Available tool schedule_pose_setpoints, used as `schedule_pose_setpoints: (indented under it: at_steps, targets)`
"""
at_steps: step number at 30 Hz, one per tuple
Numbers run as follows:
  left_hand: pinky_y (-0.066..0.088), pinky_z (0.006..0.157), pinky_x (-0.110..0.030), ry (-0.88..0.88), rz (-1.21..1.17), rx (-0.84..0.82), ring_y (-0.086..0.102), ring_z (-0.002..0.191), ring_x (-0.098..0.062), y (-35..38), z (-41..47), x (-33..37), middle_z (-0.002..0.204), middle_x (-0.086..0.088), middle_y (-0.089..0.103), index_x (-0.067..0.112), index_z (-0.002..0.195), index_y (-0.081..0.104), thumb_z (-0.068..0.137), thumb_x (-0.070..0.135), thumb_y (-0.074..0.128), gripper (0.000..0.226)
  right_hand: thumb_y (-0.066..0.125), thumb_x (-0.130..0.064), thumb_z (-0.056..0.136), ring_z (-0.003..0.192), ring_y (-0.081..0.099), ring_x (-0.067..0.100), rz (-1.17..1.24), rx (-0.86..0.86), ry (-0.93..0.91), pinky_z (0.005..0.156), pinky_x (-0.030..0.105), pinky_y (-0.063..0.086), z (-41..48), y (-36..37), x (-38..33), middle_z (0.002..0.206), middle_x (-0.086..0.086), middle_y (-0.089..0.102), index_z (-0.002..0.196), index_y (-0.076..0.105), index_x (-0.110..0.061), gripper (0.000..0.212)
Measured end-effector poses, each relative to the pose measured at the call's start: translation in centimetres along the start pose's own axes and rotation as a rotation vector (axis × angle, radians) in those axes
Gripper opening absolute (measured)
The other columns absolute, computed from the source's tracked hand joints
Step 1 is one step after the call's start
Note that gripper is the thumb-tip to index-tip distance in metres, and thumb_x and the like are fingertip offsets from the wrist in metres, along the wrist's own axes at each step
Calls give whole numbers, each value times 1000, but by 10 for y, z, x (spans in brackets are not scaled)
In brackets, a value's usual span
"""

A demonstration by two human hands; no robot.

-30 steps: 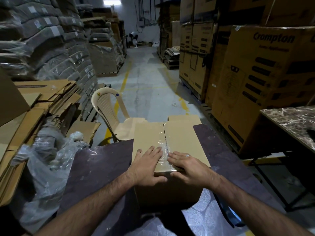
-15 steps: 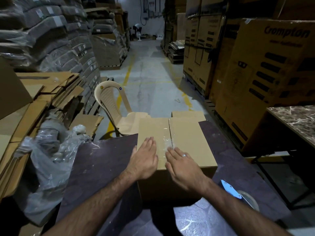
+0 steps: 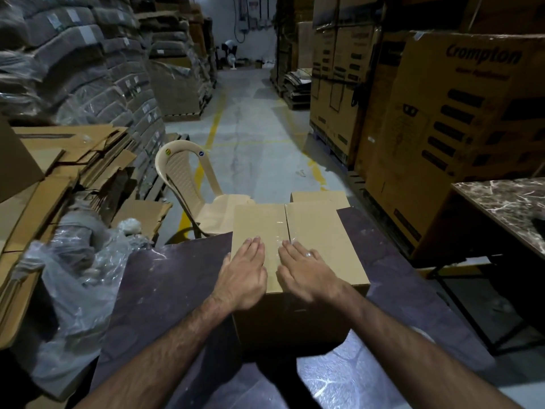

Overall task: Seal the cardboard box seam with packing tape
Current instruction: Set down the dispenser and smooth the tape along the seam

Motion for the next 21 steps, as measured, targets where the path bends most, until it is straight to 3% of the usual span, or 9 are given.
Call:
schedule_pose_setpoints:
  at_steps: [4,11,15,19,21]
  targets:
    - [7,120,-48,-3,-5,14,-5,148,-12,3,-2,5,162,2,-4,13,154,3,101,33,22,60,11,-42,99,147,8,17,-33,61,-53,118,38,11,-56,15,-7,161,2,10,152,15,-15,59]
    - [7,120,-48,-3,19,-9,-4,148,-12,0,0,2,162,2,-4,14,154,3,101,33,22,59,18,-35,102,147,7,20,22,-4,-19,118,43,11,-2,-1,2,161,7,9,151,15,-11,55]
    - [4,119,-51,4,27,8,-4,148,-13,1,-2,4,162,1,-3,13,154,4,100,33,23,60,15,-40,100,147,10,15,26,34,-101,119,37,11,-61,13,0,161,-2,12,151,17,-21,55]
    - [-4,118,-53,29,90,5,-3,149,-15,-1,-2,5,163,-2,-1,12,153,4,100,34,21,60,16,-36,103,147,7,16,-41,-10,-27,118,45,10,-34,-6,31,161,-4,7,152,14,-25,51]
    - [-3,118,-52,132,139,3,2,149,-16,-2,-5,10,162,-1,4,14,153,6,100,37,17,59,16,-34,102,148,4,18,-55,8,25,118,46,8,-14,-11,45,162,-1,4,152,12,-23,51]
Point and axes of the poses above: each hand's wrist, its own z-axis towards the middle knuckle, its own y-axis out of the palm, x = y × z, the point moved 2 cm from there along z, towards the middle knuckle
